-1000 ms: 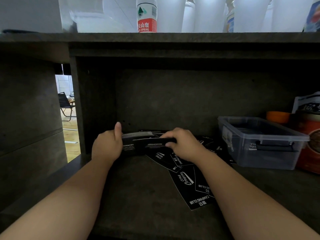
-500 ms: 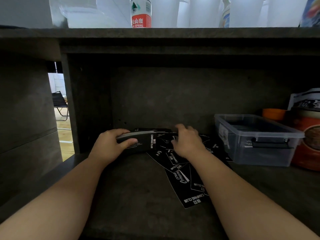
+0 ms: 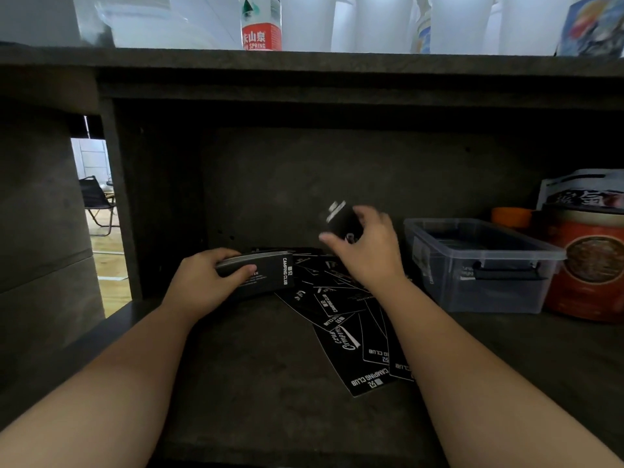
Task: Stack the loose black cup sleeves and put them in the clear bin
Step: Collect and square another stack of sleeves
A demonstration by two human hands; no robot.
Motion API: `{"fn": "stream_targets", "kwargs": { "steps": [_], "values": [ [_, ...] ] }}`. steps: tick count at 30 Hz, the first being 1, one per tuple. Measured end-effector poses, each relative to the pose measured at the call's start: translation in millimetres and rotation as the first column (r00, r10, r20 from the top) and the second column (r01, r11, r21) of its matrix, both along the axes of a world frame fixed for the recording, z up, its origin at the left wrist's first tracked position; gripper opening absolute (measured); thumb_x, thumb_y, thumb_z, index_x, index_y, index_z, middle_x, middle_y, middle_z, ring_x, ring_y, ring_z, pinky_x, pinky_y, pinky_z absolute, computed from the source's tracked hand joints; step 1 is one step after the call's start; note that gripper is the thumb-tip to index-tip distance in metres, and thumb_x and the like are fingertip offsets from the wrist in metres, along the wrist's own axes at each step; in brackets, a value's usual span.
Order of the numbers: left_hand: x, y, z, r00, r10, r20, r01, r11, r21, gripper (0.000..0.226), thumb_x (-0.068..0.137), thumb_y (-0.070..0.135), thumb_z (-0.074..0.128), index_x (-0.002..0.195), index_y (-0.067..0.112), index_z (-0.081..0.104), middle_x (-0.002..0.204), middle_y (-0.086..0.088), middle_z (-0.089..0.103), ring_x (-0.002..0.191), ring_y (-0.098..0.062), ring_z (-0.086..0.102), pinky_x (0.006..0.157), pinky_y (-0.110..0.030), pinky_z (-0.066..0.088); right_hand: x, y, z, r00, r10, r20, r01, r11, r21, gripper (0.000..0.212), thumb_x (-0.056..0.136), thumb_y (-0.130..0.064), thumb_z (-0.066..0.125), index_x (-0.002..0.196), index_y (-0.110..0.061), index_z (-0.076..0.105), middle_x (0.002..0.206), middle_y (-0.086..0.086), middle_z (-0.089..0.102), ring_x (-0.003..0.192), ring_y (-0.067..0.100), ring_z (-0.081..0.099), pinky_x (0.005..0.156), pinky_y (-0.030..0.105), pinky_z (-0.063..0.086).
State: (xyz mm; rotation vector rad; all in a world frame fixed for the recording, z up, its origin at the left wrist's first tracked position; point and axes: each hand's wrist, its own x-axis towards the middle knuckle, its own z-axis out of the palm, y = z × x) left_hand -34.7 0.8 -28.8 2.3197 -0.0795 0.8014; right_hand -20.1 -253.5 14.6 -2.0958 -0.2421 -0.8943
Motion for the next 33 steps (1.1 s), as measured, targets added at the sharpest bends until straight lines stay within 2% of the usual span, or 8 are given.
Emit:
{"fn": "stream_targets", "kwargs": {
  "steps": [3, 6, 9, 14, 19, 23, 28, 33],
  "values": [
    [-0.6, -0.8, 0.9, 1.0, -0.006, -0.006, 0.006, 1.0, -0.008, 0.032, 0.082, 0.044, 0.073, 0.108, 0.028, 0.071, 0.095, 0.011, 0.066, 0.093, -0.007, 0.058, 0.08, -0.023, 0.041, -0.2, 5.9, 0.2, 0.99, 0.137, 0.046, -0.143, 0.97, 0.199, 0.066, 0.071, -0.048, 0.078, 0.124, -0.023, 0.047, 0.12, -0.005, 0.053, 0.107, 0.008, 0.052, 0.088, 0.023, 0.044],
    [-1.2, -1.4, 1.5, 1.0, -0.002, -0.013, 0.002, 1.0, -0.022, 0.029, 0.082, 0.044, 0.073, 0.107, 0.029, 0.071, 0.089, 0.015, 0.062, 0.089, -0.005, 0.057, 0.078, -0.024, 0.041, 13.0, 2.3, -16.7, 0.956, 0.129, -0.263, -0.146, 0.988, -0.046, 0.073, 0.07, -0.046, 0.08, 0.128, -0.021, 0.046, 0.125, 0.002, 0.056, 0.115, 0.019, 0.054, 0.096, 0.032, 0.046],
    [-0.7, -0.5, 1.7, 1.0, -0.001, -0.016, 0.001, 1.0, -0.022, 0.028, 0.081, 0.045, 0.073, 0.106, 0.031, 0.071, 0.088, 0.017, 0.061, 0.09, -0.005, 0.058, 0.078, -0.024, 0.042, 19.2, 0.0, -28.9, 0.851, 0.018, -0.525, -0.246, 0.897, -0.368, 0.082, 0.073, -0.046, 0.078, 0.14, -0.022, 0.037, 0.138, 0.008, 0.045, 0.131, 0.028, 0.041, 0.106, 0.036, 0.036],
    [3.0, 0.2, 0.5, 1.0, -0.007, -0.018, 0.006, 0.999, -0.038, 0.029, 0.089, 0.046, 0.064, 0.11, 0.027, 0.071, 0.099, 0.007, 0.068, 0.096, -0.011, 0.061, 0.08, -0.025, 0.042, 17.8, -1.7, -21.0, 0.949, 0.153, -0.275, -0.21, 0.959, -0.191, 0.069, 0.069, -0.025, 0.085, 0.125, -0.027, 0.045, 0.12, 0.004, 0.052, 0.114, 0.021, 0.05, 0.089, 0.026, 0.037],
    [0.2, -1.9, 1.6, 0.996, -0.074, -0.053, 0.064, 0.982, -0.177, 0.044, 0.101, 0.052, 0.03, 0.106, 0.033, 0.07, 0.098, 0.005, 0.066, 0.094, -0.011, 0.059, 0.082, -0.03, 0.04, 13.5, 1.7, -21.9, 0.941, 0.163, -0.296, -0.275, 0.877, -0.393, 0.072, 0.063, -0.027, 0.087, 0.126, -0.032, 0.054, 0.12, 0.001, 0.059, 0.113, 0.018, 0.052, 0.095, 0.031, 0.043],
    [-0.3, -1.3, 2.1, 0.996, -0.077, -0.034, 0.074, 0.992, -0.1, 0.023, 0.084, 0.058, 0.062, 0.095, 0.038, 0.068, 0.09, 0.016, 0.066, 0.088, -0.004, 0.06, 0.075, -0.021, 0.043, 11.2, 21.2, -23.1, 0.943, 0.214, -0.255, -0.312, 0.838, -0.449, 0.056, 0.083, -0.012, 0.071, 0.134, -0.028, 0.055, 0.127, 0.005, 0.06, 0.116, 0.021, 0.056, 0.101, 0.031, 0.044],
    [1.4, 0.5, 1.5, 0.995, -0.076, -0.058, 0.072, 0.995, -0.063, 0.047, 0.061, 0.051, 0.085, 0.103, 0.035, 0.07, 0.093, 0.018, 0.067, 0.089, 0.001, 0.062, 0.082, -0.024, 0.05, 9.1, 30.2, -28.1, 0.906, 0.316, -0.282, -0.389, 0.883, -0.263, 0.069, 0.09, -0.004, 0.057, 0.147, -0.033, 0.031, 0.123, 0.01, 0.06, 0.102, 0.019, 0.063, 0.095, 0.03, 0.049],
    [5.2, 1.9, -0.7, 0.996, -0.088, -0.017, 0.087, 0.994, -0.062, 0.038, 0.067, 0.045, 0.084, 0.102, 0.034, 0.071, 0.091, 0.019, 0.069, 0.089, 0.003, 0.063, 0.08, -0.02, 0.047, 28.7, -4.6, -28.0, 0.918, -0.007, -0.397, -0.157, 0.911, -0.38, 0.066, 0.092, -0.038, 0.058, 0.147, -0.017, 0.029, 0.141, 0.013, 0.047, 0.13, 0.029, 0.044, 0.109, 0.037, 0.036]
  ]
}}
